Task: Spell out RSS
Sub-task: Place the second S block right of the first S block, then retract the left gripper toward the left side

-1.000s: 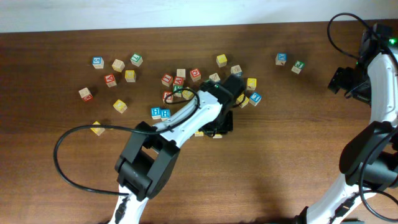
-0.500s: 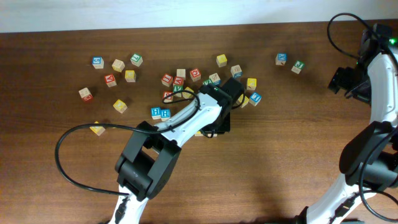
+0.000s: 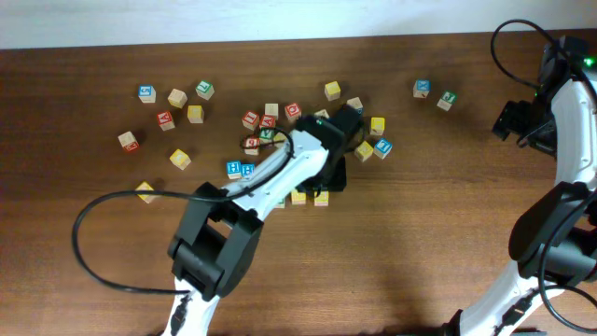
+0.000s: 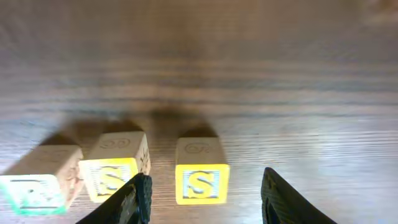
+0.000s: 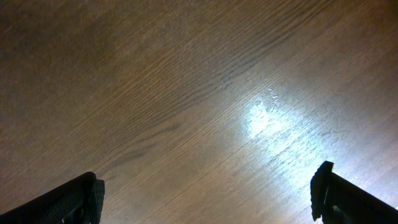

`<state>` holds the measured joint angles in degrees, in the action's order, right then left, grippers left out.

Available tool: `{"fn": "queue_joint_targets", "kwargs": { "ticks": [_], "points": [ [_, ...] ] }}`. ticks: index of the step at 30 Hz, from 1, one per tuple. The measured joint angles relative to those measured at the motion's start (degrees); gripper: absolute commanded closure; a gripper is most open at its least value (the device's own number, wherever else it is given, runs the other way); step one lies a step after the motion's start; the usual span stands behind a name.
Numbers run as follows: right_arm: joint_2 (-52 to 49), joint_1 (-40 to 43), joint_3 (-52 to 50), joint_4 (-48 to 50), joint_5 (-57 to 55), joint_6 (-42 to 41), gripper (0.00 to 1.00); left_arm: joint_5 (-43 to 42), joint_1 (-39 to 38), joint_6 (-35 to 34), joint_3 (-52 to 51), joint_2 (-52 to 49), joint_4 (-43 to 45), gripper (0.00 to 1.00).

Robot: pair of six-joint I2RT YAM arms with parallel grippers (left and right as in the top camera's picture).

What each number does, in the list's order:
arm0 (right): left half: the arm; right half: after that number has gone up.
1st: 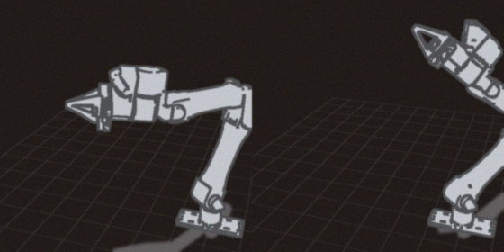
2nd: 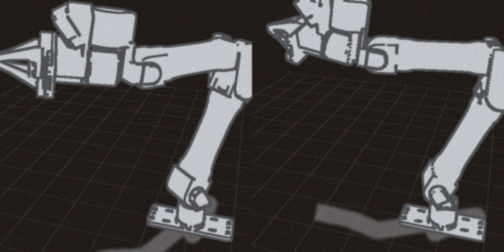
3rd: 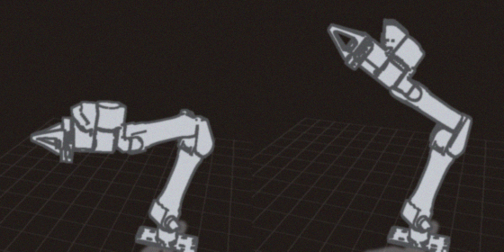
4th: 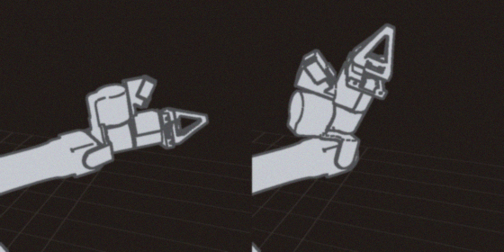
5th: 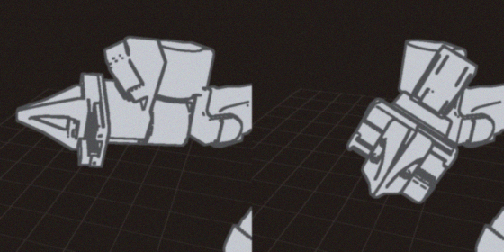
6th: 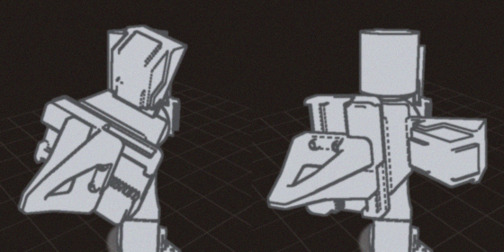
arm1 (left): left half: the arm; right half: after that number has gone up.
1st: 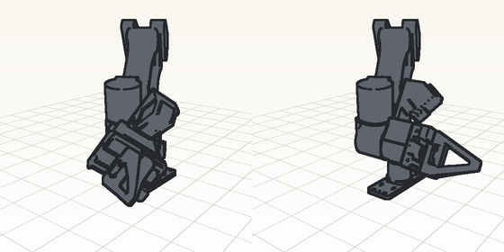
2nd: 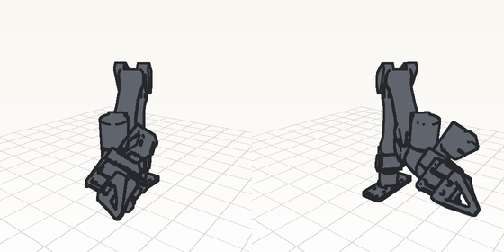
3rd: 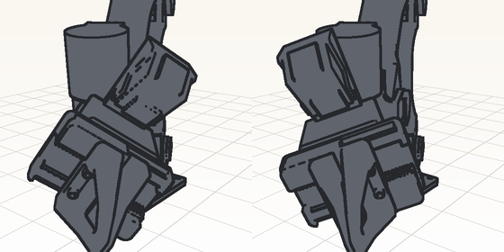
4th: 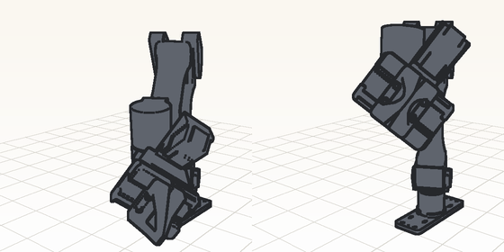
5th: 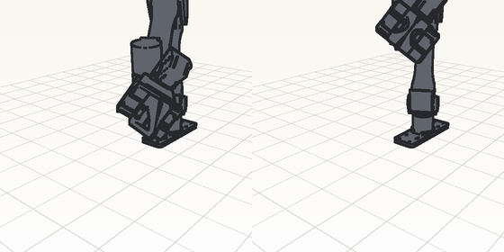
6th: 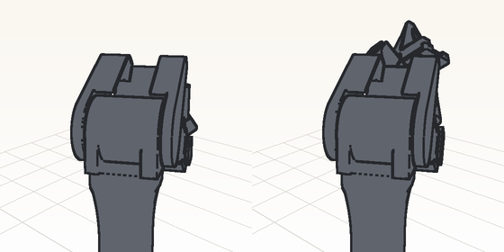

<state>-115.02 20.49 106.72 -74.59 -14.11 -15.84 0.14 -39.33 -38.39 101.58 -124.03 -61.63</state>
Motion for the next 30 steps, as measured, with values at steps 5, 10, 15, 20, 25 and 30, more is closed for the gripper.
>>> {"fn": "queue_joint_targets", "kwargs": {
  "ticks": [5,10,15,20,25,30],
  "points": [
    [0.00,0.00,0.00,-0.04,0.00,-0.02,0.02,-0.37,4.22,1.31,9.14,8.61,-9.20,0.48],
    [0.00,0.00,0.00,0.02,0.00,-0.02,0.02,1.92,17.88,3.45,11.63,23.06,-18.34,0.01],
    [0.00,0.00,0.00,0.00,0.00,0.00,0.02,4.83,27.98,3.48,11.58,23.43,-22.84,0.01],
    [0.00,0.00,0.00,0.00,0.00,0.00,0.02,4.85,28.44,3.50,11.58,23.43,-23.56,0.01],
    [0.00,0.00,0.00,0.00,0.00,0.02,0.02,6.29,28.44,3.50,11.58,23.43,-24.50,0.01],
    [0.00,0.00,0.00,-0.02,0.00,0.00,0.02,6.38,28.44,3.50,11.58,23.43,-24.26,0.01]
  ]
}}
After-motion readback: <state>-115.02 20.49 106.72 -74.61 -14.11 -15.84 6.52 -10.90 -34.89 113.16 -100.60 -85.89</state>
